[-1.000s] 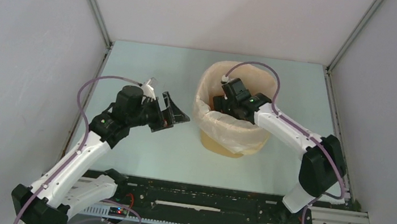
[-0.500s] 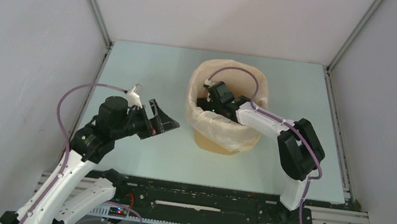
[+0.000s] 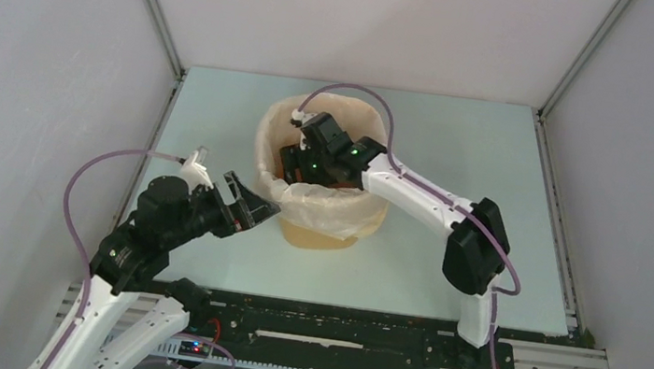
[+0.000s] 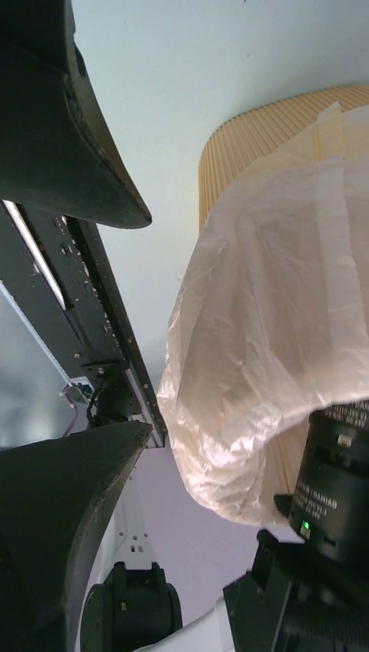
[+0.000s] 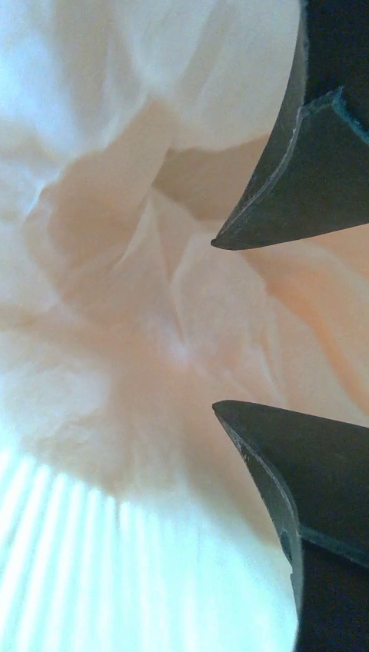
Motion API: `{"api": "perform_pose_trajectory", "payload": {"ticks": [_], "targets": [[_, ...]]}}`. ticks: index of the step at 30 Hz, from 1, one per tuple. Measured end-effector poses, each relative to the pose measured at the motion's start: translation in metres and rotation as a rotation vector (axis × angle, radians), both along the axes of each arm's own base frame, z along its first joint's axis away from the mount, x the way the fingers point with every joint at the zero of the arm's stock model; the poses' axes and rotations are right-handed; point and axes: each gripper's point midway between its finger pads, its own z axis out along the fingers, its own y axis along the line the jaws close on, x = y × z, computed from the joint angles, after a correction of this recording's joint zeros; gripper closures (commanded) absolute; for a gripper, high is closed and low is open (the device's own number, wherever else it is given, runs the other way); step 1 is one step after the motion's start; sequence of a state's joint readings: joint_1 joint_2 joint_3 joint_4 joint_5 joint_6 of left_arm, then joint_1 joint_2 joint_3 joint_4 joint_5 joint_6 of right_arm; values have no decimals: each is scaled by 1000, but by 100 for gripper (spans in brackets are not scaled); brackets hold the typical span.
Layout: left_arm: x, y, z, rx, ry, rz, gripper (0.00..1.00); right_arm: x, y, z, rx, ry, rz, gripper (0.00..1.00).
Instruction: Put the trash bags into the trash bin
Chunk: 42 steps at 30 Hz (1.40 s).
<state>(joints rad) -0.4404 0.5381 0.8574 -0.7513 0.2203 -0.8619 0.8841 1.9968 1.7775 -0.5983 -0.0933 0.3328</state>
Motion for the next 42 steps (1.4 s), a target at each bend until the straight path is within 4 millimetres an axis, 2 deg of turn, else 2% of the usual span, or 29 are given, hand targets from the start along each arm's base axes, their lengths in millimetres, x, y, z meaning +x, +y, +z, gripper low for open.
{"api": "perform_pose_trajectory", "payload": {"ticks": [6, 8, 10, 12, 15, 16, 20, 25, 28, 30, 33, 35, 38, 40, 42], "targets": [[-4, 5, 9, -22, -39, 21, 0, -1, -41, 47, -29, -84, -67, 18], [-5, 5, 11, -27, -45, 23, 0, -3, -56, 56, -36, -111, -92, 18], [-5, 6, 12, -34, -49, 30, 0, -9, -70, 52, -60, -117, -107, 18], [-6, 7, 14, -40, -55, 35, 0, -14, -80, 34, -103, -100, -116, 18], [-8, 8, 16, -46, -63, 39, 0, -18, -95, -5, -186, -61, -129, 18], [-8, 8, 16, -46, -64, 39, 0, -22, -100, -9, -208, -44, -126, 19], [-12, 8, 25, -55, -74, 28, 0, 0, -99, 0, -199, -110, -160, 18], [-22, 4, 59, -103, -150, -24, 0, 33, -91, 23, -159, -137, -193, 18], [-27, -3, 75, -118, -193, -80, 0, 36, -85, 48, -103, -147, -188, 16], [-31, -12, 83, -120, -217, -140, 0, 31, -80, 68, -62, -156, -175, 15], [-38, -34, 93, -109, -254, -261, 0, 20, -80, 111, 12, -176, -165, 12], [-45, -53, 98, -87, -274, -356, 0, 9, -87, 150, 76, -205, -161, 9], [-50, -88, 106, -40, -319, -482, 0, -5, -109, 211, 180, -269, -172, 8], [-52, -115, 107, -4, -348, -556, 0, -18, -137, 257, 261, -337, -199, 8], [-51, -137, 102, 41, -364, -607, 0, -33, -169, 292, 321, -398, -241, 8]]}}
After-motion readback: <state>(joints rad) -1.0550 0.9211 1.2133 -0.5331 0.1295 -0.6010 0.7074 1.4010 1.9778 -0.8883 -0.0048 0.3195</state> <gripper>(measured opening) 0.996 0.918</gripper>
